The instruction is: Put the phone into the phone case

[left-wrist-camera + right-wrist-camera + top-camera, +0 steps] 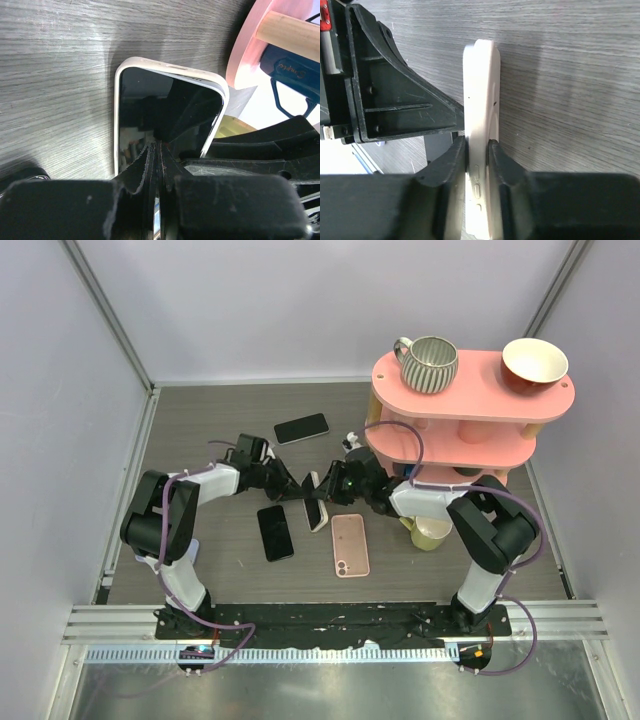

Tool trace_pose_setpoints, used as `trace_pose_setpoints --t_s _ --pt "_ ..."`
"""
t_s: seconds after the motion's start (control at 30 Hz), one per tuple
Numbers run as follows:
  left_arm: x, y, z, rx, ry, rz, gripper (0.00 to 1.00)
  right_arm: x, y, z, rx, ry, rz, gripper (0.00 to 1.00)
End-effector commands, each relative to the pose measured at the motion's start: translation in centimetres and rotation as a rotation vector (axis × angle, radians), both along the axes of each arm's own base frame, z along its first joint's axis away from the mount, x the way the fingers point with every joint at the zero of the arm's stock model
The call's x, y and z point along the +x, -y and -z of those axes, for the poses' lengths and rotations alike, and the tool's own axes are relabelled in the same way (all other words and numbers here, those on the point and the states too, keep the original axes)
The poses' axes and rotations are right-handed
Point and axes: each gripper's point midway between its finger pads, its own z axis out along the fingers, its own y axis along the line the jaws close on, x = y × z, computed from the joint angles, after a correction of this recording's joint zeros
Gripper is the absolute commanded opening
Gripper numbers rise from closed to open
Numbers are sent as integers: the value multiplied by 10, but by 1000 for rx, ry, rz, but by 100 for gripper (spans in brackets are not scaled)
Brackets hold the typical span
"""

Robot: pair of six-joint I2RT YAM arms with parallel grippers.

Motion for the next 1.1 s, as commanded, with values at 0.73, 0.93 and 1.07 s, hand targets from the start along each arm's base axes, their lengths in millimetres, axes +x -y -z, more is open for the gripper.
trace_pose_setpoints --t_s 0.73,0.93,1.07 --pt "0 -65 -105 176 303 21 68 -12 -8 -102 216 186 -38 1" --pt "-33 -47 -140 -52 429 91 78 -39 -3 -152 419 247 -92 1" --pt "-50 -27 -170 -271 461 156 79 -58 -5 -181 565 243 -151 1"
